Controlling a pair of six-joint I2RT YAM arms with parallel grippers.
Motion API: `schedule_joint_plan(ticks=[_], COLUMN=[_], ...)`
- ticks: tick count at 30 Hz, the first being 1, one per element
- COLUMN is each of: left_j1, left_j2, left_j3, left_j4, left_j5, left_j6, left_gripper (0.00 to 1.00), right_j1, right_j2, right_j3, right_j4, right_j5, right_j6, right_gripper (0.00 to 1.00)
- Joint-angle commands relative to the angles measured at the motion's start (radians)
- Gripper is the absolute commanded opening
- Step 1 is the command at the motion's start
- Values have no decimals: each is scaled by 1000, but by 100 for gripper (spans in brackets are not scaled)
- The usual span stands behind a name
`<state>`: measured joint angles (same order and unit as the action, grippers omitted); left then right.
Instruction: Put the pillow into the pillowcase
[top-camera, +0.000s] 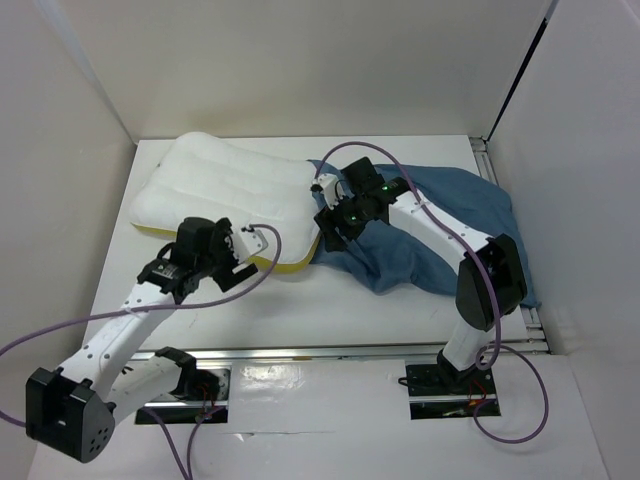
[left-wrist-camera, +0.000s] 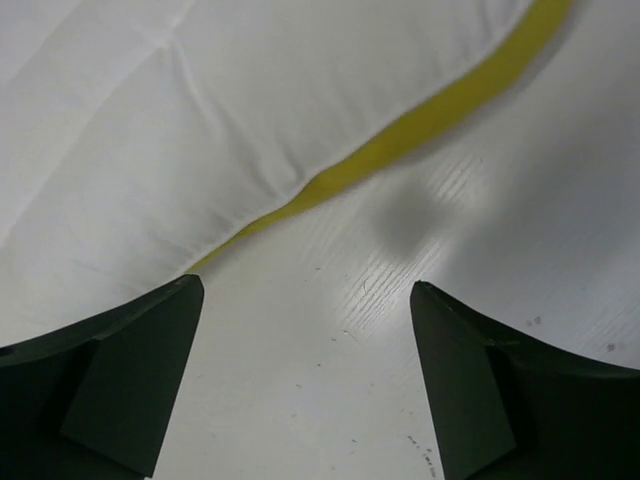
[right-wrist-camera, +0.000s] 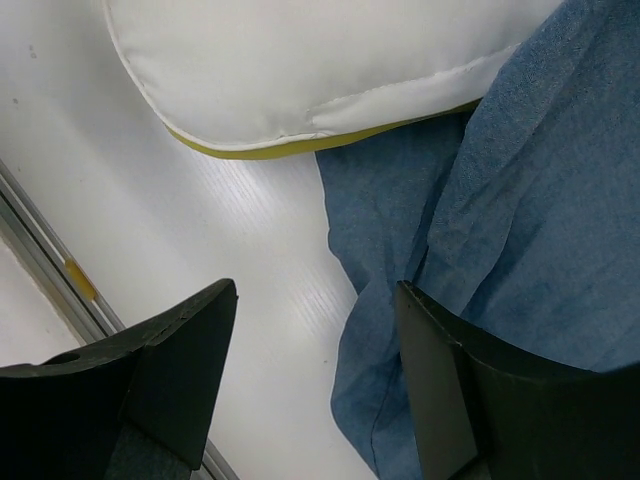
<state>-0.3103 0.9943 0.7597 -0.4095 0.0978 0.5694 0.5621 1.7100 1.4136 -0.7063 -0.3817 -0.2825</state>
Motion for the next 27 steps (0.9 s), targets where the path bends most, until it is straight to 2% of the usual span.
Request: schedule_joint_plan(ticks=[1, 7, 10, 15, 23, 24, 27], left_j1=[-18, -41, -78, -78, -78, -78, -78], left_j2=[-43, 10, 58, 206, 398, 447, 524], left_j3=[-43, -30, -54, -45, 15, 27, 107], left_j4=[71, 41, 147, 227, 348, 368, 354], left_j5=[52, 148, 148, 180, 201, 201, 192], left_j6=[230, 241, 257, 317, 317, 302, 290], left_gripper=[100, 100, 100, 100, 100, 98, 54], right_j1=[-11, -11, -11, -11, -21, -21, -30], right_j2=[-20, -1, 10, 19, 28, 28, 28], right_j3=[2, 2, 13, 22, 42, 42, 42], right_j4=[8, 8, 8, -1, -19, -19, -19], right_j5=[-25, -25, -25, -25, -16, -16, -6], right_j6=[-11, 0, 0, 0, 0, 0, 0], right_gripper=[71, 71, 71, 71, 71, 71, 71])
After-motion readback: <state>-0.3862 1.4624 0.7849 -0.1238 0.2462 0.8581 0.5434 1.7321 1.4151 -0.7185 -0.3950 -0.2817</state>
